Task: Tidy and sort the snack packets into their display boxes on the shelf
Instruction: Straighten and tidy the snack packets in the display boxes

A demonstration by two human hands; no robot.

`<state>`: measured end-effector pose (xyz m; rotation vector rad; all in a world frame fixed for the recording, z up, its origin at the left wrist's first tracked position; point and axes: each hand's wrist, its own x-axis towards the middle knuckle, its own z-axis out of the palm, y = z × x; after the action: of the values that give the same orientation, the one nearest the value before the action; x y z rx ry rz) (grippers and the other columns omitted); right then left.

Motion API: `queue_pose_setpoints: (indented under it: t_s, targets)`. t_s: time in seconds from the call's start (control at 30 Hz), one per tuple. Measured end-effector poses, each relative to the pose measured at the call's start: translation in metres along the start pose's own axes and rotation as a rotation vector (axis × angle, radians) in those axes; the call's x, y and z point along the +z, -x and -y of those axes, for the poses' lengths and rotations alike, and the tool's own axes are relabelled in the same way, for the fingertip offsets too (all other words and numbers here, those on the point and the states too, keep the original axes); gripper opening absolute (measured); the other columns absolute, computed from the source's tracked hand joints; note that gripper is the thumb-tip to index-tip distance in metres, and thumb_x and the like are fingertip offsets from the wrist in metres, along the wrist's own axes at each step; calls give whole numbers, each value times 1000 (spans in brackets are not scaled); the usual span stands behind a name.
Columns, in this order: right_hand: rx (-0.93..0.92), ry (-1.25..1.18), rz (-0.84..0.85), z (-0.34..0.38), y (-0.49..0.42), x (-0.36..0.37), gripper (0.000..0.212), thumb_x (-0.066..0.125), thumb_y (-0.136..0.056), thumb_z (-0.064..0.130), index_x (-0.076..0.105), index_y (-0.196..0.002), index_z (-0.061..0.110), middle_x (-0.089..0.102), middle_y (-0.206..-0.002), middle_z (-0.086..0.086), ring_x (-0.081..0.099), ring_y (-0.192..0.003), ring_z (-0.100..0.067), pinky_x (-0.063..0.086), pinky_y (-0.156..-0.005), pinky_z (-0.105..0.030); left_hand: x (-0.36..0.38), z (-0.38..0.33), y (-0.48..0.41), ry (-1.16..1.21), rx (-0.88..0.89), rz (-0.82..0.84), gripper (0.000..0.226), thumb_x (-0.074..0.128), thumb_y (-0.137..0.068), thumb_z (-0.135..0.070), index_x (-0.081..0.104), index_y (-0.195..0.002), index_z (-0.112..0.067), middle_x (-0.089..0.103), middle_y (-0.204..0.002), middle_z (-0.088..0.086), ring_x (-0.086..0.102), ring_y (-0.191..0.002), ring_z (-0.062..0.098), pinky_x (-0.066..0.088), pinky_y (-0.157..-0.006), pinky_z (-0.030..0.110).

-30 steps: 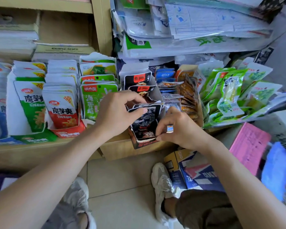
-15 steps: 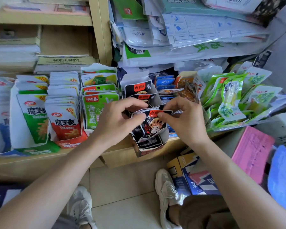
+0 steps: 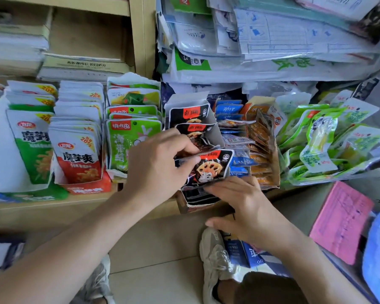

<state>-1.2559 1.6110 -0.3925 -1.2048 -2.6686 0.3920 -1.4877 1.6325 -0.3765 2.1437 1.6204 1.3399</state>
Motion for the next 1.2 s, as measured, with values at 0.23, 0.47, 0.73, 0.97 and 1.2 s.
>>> queue_pose_setpoints:
  t_s: [0.23,0.47,0.73,0.97,1.2]
  targets:
    - [34,255,132,11,-11,11,37,72,-76,39,66,-111,32,66,-107,22,50,-107,-17,33,-78,-40,9,5,-2,120,-7,7,10,82,-80,-20,73,-80,-16,68,-82,-9,65,-75,12,50,-58,39]
    - [68,291,88,7,-12,19,24,81,-63,9,62,-65,24,62,-63,13,37,-87,-16,25,-71,-36,3,12,5,132,6,13,9,81,-82,-20,74,-80,-15,67,-80,-7,63,-71,16,48,-54,39]
    - [126,-63,-134,11,-11,21,25,87,-68,8,70,-79,22,65,-81,16,52,-92,-16,26,-73,-40,1,16,9,161,-9,17,10,79,-85,-22,74,-82,-13,67,-81,-6,63,-69,20,49,-54,42]
    - [200,-384,-105,4,-9,9,18,89,-69,17,76,-80,24,66,-80,17,54,-93,-10,41,-83,-48,-2,12,9,164,-12,3,10,80,-85,-20,75,-83,-12,68,-82,-7,64,-73,16,49,-56,40]
    - [173,-777,-206,-2,1,-12,5,82,-80,20,77,-82,20,68,-78,4,63,-76,-22,50,-68,-36,-2,11,15,127,38,46,11,81,-84,-23,75,-81,-14,68,-82,-8,65,-74,13,50,-54,39]
